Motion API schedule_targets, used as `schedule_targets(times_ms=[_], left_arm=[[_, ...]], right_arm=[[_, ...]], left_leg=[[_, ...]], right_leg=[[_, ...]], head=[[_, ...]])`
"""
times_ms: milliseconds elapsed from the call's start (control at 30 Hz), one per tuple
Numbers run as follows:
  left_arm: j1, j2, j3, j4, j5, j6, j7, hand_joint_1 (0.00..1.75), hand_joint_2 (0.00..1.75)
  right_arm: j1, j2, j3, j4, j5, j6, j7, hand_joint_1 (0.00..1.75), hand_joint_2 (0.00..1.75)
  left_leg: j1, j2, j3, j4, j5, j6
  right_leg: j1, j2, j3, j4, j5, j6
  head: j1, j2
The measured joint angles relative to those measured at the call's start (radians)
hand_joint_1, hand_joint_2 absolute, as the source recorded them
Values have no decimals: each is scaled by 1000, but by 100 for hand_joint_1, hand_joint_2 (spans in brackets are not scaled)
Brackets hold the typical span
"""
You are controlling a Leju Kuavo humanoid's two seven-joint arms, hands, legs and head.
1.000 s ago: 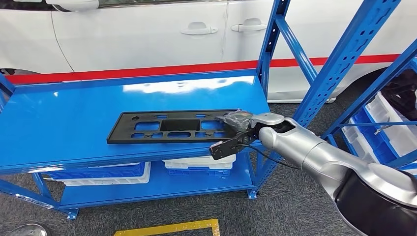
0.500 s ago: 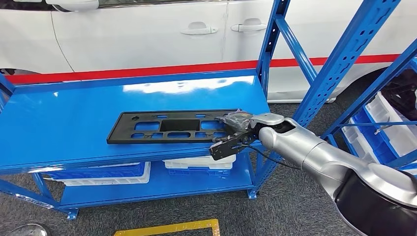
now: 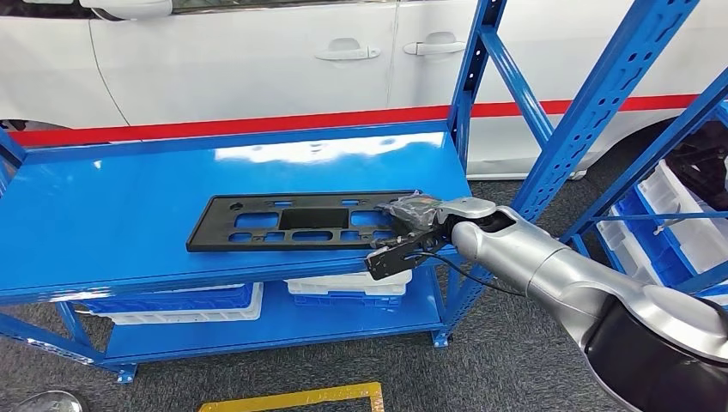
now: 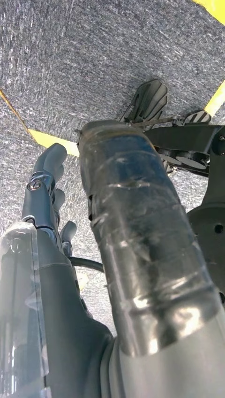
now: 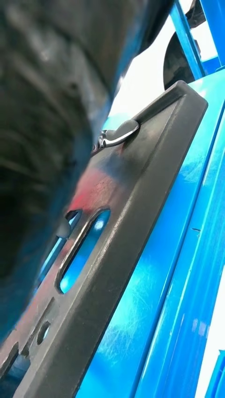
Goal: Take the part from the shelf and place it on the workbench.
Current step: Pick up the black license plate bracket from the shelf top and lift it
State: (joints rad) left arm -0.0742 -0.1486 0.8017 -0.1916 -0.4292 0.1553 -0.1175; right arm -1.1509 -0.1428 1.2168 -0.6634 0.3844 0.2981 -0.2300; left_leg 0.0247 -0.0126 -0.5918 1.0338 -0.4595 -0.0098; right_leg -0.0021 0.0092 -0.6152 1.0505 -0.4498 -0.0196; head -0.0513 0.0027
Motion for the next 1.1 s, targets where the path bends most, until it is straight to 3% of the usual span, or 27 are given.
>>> schedule_targets(times_ms=[1100], left_arm=[[-1,0,29,0,-12,-6,-5,0,0]], right_arm=[[-92,1,-12,-47,-39,60,33,0,0]], left_leg=[[0,0,0,0,0,0]], right_leg=[[0,0,0,0,0,0]], head=[[0,0]])
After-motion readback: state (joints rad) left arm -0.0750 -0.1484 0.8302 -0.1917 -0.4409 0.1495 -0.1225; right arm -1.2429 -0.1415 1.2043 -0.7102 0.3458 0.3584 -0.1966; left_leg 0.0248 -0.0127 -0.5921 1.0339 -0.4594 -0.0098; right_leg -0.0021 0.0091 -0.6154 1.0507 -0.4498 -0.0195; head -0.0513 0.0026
